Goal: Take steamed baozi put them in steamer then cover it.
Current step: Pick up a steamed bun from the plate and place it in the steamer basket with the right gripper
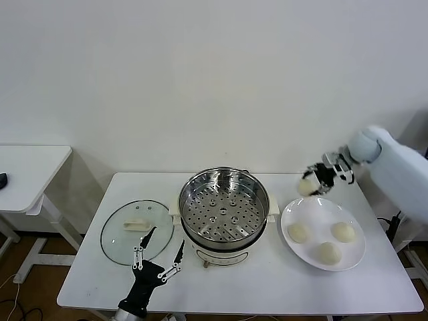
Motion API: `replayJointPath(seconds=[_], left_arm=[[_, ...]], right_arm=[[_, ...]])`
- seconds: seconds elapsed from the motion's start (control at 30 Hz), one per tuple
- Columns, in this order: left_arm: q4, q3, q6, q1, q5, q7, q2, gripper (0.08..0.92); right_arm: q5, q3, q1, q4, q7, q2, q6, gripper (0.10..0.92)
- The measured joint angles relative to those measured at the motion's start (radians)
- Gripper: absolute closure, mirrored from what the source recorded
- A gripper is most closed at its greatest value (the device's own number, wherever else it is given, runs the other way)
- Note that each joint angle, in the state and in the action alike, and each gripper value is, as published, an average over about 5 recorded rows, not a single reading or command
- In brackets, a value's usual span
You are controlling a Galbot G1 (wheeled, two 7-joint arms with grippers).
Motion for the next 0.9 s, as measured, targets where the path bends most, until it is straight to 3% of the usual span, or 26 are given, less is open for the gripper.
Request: replayJointPath(seconds=[0.37, 0.9], left_arm=[[-0.011, -0.002, -0.005, 0.007, 0.000, -0.004, 0.001, 0.177], [-0.010, -0.009, -0.013, 0.009, 0.000, -0.009, 0.000, 0.177]], right_arm=[[-0.036, -0.170, 0.166, 0.096, -0.007, 0.161, 0.191, 0.364], [-0.196, -0.204, 0.097, 0.029, -0.012, 0.389, 0.301, 0.364]])
